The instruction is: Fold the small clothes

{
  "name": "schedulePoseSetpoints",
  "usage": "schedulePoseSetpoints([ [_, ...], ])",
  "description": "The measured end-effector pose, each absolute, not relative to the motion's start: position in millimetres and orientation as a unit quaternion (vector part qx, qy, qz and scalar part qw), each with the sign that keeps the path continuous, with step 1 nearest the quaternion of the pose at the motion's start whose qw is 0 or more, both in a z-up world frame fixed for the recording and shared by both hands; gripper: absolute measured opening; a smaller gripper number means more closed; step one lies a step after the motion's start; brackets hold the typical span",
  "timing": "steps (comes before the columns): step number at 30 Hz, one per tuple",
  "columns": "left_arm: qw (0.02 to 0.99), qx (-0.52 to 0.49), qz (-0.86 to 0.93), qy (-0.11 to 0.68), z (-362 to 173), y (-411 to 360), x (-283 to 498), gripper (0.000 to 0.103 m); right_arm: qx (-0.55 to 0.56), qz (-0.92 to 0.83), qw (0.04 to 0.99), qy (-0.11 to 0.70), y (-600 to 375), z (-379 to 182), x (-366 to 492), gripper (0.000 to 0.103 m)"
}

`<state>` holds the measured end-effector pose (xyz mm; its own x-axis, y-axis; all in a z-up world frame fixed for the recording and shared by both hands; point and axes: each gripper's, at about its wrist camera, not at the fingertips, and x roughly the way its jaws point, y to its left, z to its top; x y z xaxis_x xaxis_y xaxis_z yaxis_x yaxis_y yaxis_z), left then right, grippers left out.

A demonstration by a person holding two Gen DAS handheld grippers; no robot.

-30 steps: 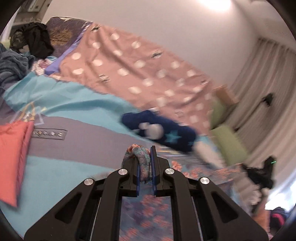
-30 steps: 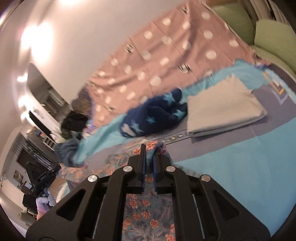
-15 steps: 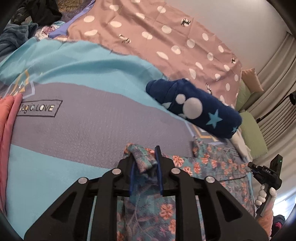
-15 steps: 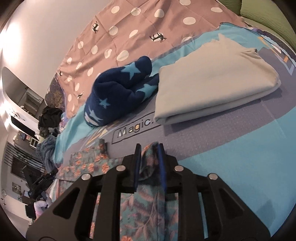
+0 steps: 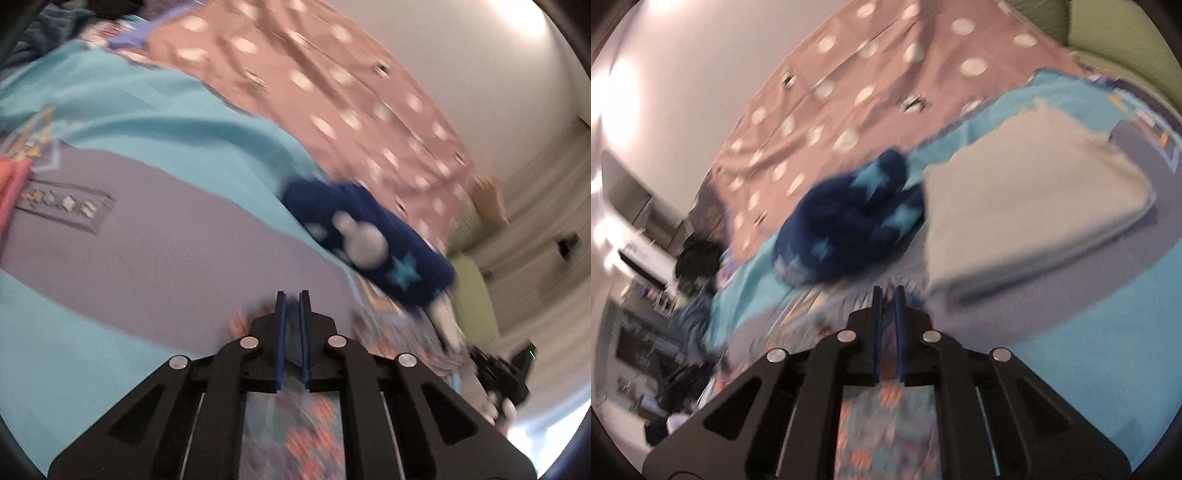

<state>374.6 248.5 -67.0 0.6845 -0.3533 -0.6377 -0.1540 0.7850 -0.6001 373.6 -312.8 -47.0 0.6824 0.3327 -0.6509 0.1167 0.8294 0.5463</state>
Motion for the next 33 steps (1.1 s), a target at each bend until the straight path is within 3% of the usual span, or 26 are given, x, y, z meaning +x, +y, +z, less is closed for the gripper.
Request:
schedulePoseSetpoints([
  [1, 0.858, -0.33, -0.046, 0.392, -69, 253, 377, 0.008, 0.294, 0.061, 0.865, 0.401, -316, -50, 375, 0.032],
  [2, 0.854, -0.342, -0.04, 0.39, -71, 258, 379, 0.008, 0.299, 0.067, 0.861, 0.405, -317, -52, 375, 0.039],
  [4, 0.853, -0.345, -0.045, 0.388, -70, 262, 379, 0.012, 0.282, 0.081, 0.865, 0.406, -317, -53, 365, 0.041],
  [6, 0.862, -0.326, -0.047, 0.385, -65, 262, 369, 0.033, 0.251, 0.083, 0.873, 0.41, -316, -54, 352, 0.041],
  [8, 0.865, -0.319, -0.051, 0.384, -63, 264, 361, 0.042, 0.236, 0.085, 0.873, 0.418, -319, -58, 338, 0.041],
  [16, 0.856, -0.312, -0.07, 0.407, -76, 263, 323, 0.043, 0.254, 0.079, 0.864, 0.428, -343, -69, 275, 0.041],
  [25, 0.871, -0.308, -0.101, 0.369, -70, 248, 154, 0.043, 0.26, 0.096, 0.857, 0.434, -343, -87, 122, 0.042],
  [33, 0.851, -0.334, -0.093, 0.394, -80, 252, 69, 0.047, 0.325, 0.134, 0.832, 0.43, -338, -88, 81, 0.046],
])
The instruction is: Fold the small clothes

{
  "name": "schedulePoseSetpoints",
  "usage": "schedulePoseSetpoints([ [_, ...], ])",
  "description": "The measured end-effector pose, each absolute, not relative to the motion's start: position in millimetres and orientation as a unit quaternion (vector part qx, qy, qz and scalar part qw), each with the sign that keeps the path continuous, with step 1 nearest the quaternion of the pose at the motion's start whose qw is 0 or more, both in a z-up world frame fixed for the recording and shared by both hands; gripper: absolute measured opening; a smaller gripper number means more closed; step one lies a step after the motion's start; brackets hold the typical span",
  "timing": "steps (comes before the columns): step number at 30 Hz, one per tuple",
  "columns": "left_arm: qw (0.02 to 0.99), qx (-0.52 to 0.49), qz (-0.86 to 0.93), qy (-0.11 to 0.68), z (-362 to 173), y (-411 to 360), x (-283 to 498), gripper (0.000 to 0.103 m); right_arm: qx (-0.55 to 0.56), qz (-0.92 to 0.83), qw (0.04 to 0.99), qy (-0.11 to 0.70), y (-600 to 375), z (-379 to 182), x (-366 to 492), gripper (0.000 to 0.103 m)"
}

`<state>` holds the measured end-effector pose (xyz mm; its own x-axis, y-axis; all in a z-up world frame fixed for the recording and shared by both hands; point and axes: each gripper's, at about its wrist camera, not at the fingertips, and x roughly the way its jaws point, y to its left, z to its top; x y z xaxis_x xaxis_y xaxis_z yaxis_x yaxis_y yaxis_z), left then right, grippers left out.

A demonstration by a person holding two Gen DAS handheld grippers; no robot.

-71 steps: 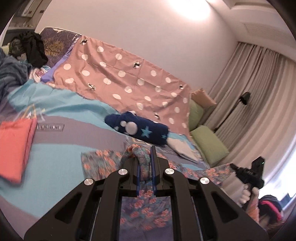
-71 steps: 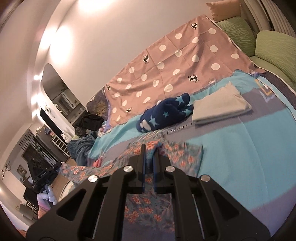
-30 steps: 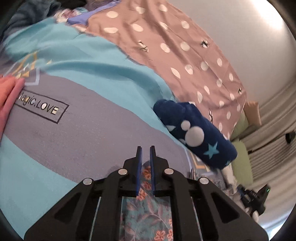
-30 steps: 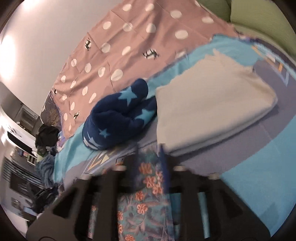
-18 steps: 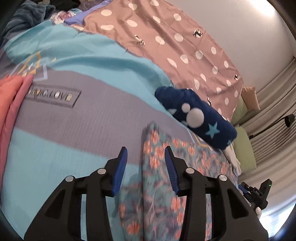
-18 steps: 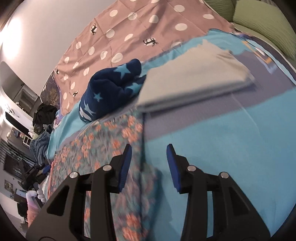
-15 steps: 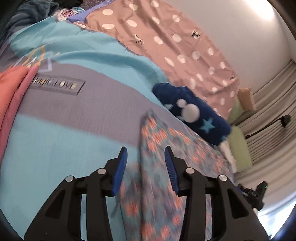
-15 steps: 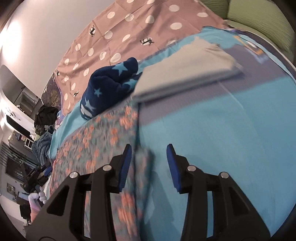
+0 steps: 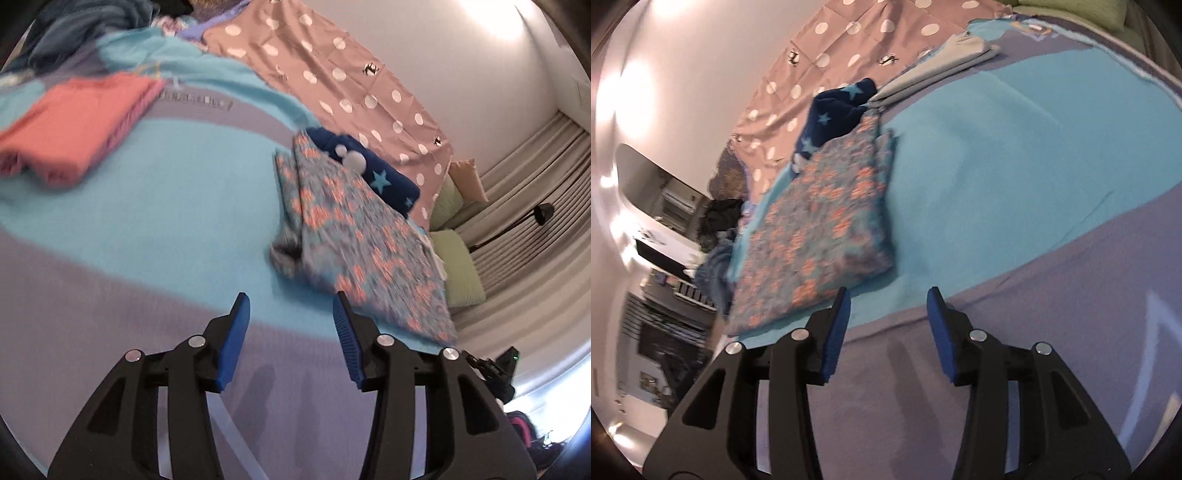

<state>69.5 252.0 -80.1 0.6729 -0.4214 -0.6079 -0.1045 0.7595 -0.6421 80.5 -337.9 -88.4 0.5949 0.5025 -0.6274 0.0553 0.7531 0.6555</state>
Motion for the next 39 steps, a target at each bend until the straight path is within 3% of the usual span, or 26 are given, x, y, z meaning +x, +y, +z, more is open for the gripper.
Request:
schedulePoseSetpoints([
  [12, 0.835, -0.337, -0.134, 0.413, -92, 211, 69, 0.051, 0.337, 0.146, 0.819, 0.442, -320, -91, 66, 0.049],
  [17, 0.826, -0.379, -0.124, 0.398, -103, 213, 97, 0.056, 0.367, 0.149, 0.809, 0.435, -312, -95, 90, 0.058],
  [19, 0.823, -0.397, -0.12, 0.388, -106, 215, 107, 0.056, 0.383, 0.157, 0.802, 0.431, -308, -99, 103, 0.068],
  [24, 0.823, -0.412, -0.114, 0.374, -109, 218, 136, 0.056, 0.415, 0.121, 0.8, 0.415, -302, -110, 136, 0.068],
  [25, 0.822, -0.415, -0.114, 0.373, -109, 219, 140, 0.055, 0.418, 0.115, 0.801, 0.412, -301, -110, 141, 0.065],
  [26, 0.821, -0.417, -0.115, 0.373, -110, 219, 145, 0.045, 0.413, 0.11, 0.804, 0.413, -298, -109, 144, 0.059],
  [27, 0.819, -0.419, -0.117, 0.373, -111, 219, 149, 0.024, 0.402, 0.104, 0.808, 0.417, -294, -109, 149, 0.028],
  [28, 0.809, -0.435, -0.129, 0.373, -116, 218, 153, 0.017, 0.411, 0.119, 0.798, 0.425, -292, -113, 152, 0.011],
  [33, 0.82, -0.447, -0.149, 0.325, -92, 221, 136, 0.011, 0.422, 0.13, 0.804, 0.399, -302, -89, 135, 0.006],
  [39, 0.845, -0.388, -0.183, 0.319, -38, 214, 81, 0.005, 0.391, 0.159, 0.821, 0.385, -318, -50, 75, 0.005],
])
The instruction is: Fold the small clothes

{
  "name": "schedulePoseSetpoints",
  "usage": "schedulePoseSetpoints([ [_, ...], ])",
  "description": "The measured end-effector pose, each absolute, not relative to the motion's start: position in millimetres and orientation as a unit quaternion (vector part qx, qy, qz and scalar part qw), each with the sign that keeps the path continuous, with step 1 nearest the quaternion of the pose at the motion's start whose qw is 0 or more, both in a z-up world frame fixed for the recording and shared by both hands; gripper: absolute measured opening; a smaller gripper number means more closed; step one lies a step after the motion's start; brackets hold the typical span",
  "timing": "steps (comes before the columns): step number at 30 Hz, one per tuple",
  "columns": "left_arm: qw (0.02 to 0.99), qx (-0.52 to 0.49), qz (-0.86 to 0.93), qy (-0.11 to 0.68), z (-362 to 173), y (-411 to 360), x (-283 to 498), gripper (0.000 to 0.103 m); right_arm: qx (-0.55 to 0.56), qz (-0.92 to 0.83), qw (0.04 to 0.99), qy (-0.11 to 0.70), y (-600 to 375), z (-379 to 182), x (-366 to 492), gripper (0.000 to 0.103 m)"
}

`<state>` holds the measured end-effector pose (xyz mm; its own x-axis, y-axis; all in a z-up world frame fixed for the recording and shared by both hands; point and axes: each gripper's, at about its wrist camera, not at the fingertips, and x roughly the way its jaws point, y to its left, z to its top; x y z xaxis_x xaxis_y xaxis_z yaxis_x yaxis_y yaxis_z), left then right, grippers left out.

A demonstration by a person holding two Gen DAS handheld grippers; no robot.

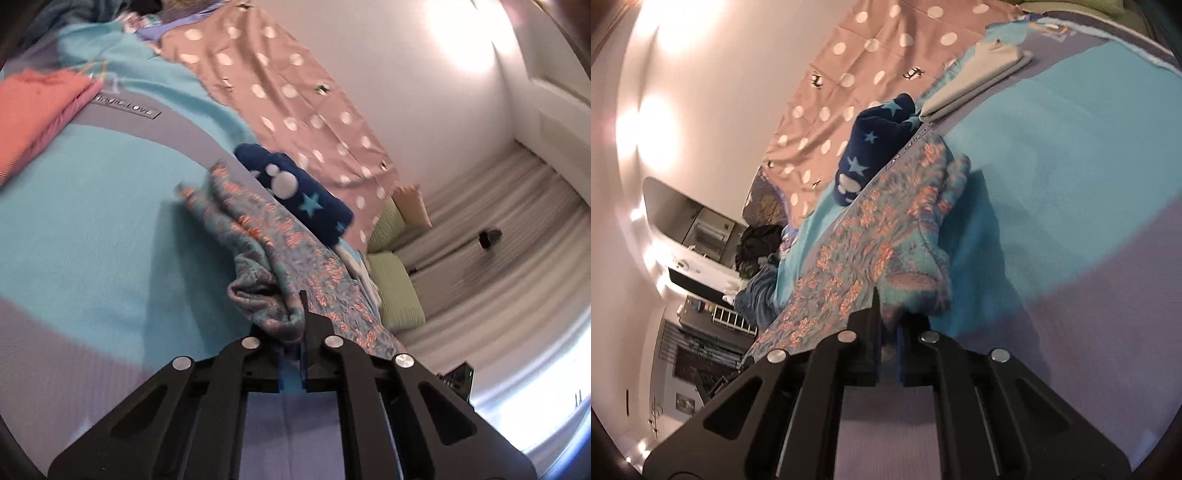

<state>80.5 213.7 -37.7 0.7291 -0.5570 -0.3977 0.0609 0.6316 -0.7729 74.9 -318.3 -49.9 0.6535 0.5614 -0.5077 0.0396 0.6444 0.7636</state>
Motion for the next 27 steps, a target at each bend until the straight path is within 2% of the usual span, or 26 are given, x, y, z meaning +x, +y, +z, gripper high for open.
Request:
schedulePoseSetpoints([
  [6, 0.834, -0.362, -0.19, 0.37, -36, 203, -12, 0.005, 0.382, 0.151, 0.806, 0.426, -335, -75, -10, 0.007],
  [8, 0.828, -0.346, -0.17, 0.407, -45, 199, -35, 0.005, 0.358, 0.125, 0.814, 0.44, -337, -87, -31, 0.013],
  [10, 0.821, -0.337, -0.122, 0.444, -53, 210, -51, 0.009, 0.317, 0.077, 0.836, 0.441, -345, -95, -49, 0.027],
  [11, 0.827, -0.329, -0.076, 0.45, -50, 224, -60, 0.01, 0.315, 0.075, 0.84, 0.436, -348, -95, -53, 0.027],
  [14, 0.865, -0.262, 0.051, 0.424, -13, 249, -70, 0.015, 0.33, 0.093, 0.848, 0.404, -363, -91, -60, 0.032],
  [16, 0.888, -0.246, 0.054, 0.385, 21, 244, -62, 0.019, 0.33, 0.11, 0.854, 0.386, -367, -88, -59, 0.033],
  [20, 0.914, -0.188, -0.06, 0.354, 64, 162, -12, 0.045, 0.32, 0.155, 0.86, 0.367, -363, -88, -50, 0.035],
  [22, 0.901, -0.159, -0.134, 0.38, 61, 102, 22, 0.046, 0.314, 0.169, 0.861, 0.362, -360, -89, -43, 0.039],
  [27, 0.856, -0.074, -0.242, 0.452, 26, -37, 103, 0.046, 0.329, 0.184, 0.851, 0.365, -369, -95, -27, 0.039],
])
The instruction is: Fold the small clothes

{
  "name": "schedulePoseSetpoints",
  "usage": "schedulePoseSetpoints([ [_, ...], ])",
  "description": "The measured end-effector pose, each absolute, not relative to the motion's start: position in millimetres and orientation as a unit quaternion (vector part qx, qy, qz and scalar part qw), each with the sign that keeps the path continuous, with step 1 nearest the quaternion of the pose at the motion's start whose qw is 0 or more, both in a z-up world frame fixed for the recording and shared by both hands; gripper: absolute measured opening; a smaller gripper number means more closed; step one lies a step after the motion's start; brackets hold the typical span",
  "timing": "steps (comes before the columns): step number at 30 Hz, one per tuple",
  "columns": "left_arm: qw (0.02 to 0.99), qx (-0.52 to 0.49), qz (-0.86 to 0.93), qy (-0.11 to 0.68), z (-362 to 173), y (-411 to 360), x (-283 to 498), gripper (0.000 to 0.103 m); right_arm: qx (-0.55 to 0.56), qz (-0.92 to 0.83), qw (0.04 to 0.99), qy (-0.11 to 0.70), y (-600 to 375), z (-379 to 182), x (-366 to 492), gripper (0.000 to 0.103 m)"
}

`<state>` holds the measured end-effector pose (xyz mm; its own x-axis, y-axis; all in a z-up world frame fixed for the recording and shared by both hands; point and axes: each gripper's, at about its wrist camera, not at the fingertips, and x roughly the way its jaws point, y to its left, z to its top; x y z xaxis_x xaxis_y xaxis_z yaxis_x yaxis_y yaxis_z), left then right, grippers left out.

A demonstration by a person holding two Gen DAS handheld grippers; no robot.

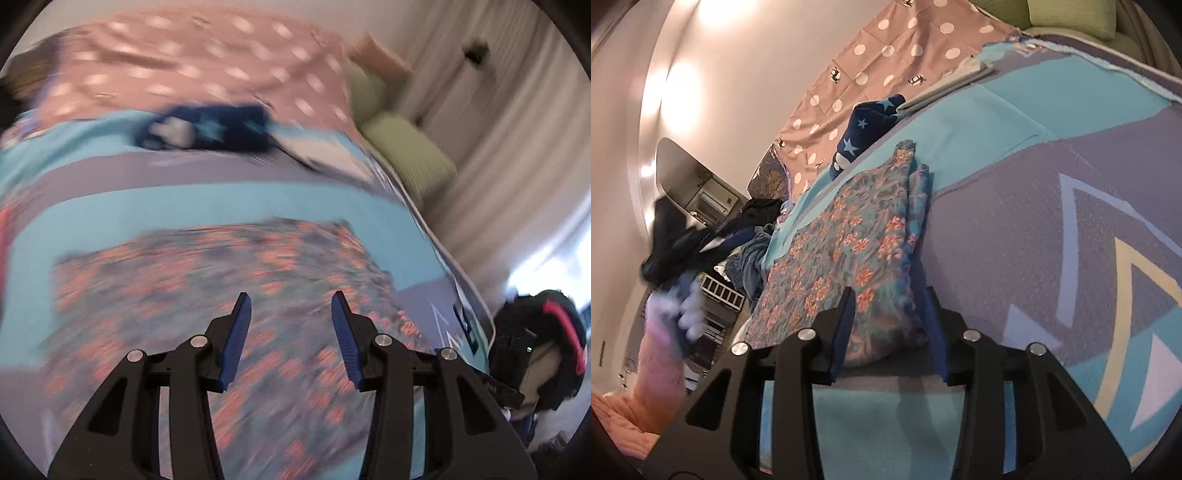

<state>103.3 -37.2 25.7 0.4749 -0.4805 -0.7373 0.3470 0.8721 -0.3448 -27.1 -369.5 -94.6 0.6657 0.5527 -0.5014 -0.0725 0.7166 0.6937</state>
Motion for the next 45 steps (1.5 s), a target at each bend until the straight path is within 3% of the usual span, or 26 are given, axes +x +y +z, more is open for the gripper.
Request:
schedulePoseSetpoints([
  [9, 0.771, -0.024, -0.288, 0.567, -51, -215, 214, 0.046, 0.348, 0.218, 0.83, 0.377, -381, -112, -23, 0.039],
  [19, 0.753, 0.123, -0.248, 0.598, -81, -278, 244, 0.056, 0.33, 0.235, 0.827, 0.39, -369, -111, -17, 0.045],
  [20, 0.754, 0.132, -0.245, 0.596, -82, -278, 244, 0.05, 0.331, 0.231, 0.827, 0.391, -369, -111, -16, 0.044],
  [21, 0.756, 0.138, -0.241, 0.593, -82, -278, 246, 0.038, 0.328, 0.226, 0.828, 0.394, -369, -110, -13, 0.039],
  [22, 0.759, 0.138, -0.238, 0.59, -82, -276, 248, 0.032, 0.323, 0.218, 0.83, 0.4, -369, -110, -10, 0.022],
  [23, 0.764, 0.132, -0.231, 0.588, -80, -272, 250, 0.01, 0.33, 0.218, 0.826, 0.402, -368, -111, -10, 0.009],
  [24, 0.766, 0.123, -0.228, 0.588, -78, -266, 251, 0.004, 0.349, 0.22, 0.822, 0.393, -369, -110, -13, 0.008],
  [27, 0.788, 0.081, -0.24, 0.562, -64, -254, 247, 0.003, 0.381, 0.255, 0.82, 0.342, -383, -94, -37, 0.005],
  [31, 0.791, 0.043, -0.253, 0.555, -63, -255, 251, 0.003, 0.359, 0.192, 0.821, 0.4, -395, -116, -44, 0.005],
  [35, 0.793, 0.044, -0.255, 0.552, -82, -258, 253, 0.004, 0.369, 0.198, 0.819, 0.392, -396, -114, -47, 0.005],
  [40, 0.807, 0.013, -0.281, 0.519, -58, -255, 254, 0.011, 0.36, 0.206, 0.817, 0.4, -391, -116, -50, 0.009],
  [45, 0.764, 0.064, -0.347, 0.541, -35, -268, 206, 0.046, 0.368, 0.21, 0.813, 0.399, -397, -117, -55, 0.01],
])
